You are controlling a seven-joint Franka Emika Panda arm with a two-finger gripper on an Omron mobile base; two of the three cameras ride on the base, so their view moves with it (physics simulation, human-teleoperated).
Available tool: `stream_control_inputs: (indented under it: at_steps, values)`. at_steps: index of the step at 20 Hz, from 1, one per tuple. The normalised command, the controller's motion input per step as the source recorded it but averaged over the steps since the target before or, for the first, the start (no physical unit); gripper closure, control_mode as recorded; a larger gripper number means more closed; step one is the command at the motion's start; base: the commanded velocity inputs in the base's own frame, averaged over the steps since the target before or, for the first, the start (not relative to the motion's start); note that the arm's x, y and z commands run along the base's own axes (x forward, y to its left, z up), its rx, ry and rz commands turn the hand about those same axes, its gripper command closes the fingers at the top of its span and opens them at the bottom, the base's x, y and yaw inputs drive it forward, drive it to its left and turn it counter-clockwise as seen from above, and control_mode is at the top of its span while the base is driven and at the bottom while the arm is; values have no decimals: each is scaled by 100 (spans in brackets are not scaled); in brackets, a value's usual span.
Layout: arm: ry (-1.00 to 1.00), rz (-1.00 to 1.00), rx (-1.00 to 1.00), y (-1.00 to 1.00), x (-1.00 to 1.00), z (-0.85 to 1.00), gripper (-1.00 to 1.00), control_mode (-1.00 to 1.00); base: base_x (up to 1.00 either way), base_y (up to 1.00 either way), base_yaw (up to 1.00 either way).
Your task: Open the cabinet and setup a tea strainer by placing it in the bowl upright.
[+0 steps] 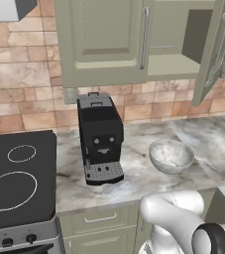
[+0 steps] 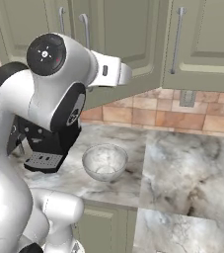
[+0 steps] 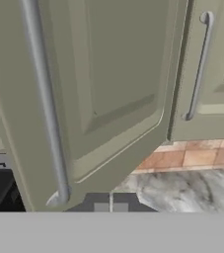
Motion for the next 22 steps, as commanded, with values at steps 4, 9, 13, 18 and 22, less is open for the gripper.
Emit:
stream_control_inputs:
  at_steps: [4, 9, 13, 18, 22]
  values:
    - [0, -3, -1, -13, -56, 0, 100, -100, 0, 0, 0]
    - [0, 0, -11, 29, -56, 10, 100, -100, 0, 0, 0]
    - [0, 0, -20, 69, -42, 12, 100, -100, 0, 0, 0]
    - [0, 0, -23, 98, -18, 1, -100, -100, 0, 0, 0]
    - [1, 0, -18, 82, -1, 0, -100, -100, 0, 0, 0]
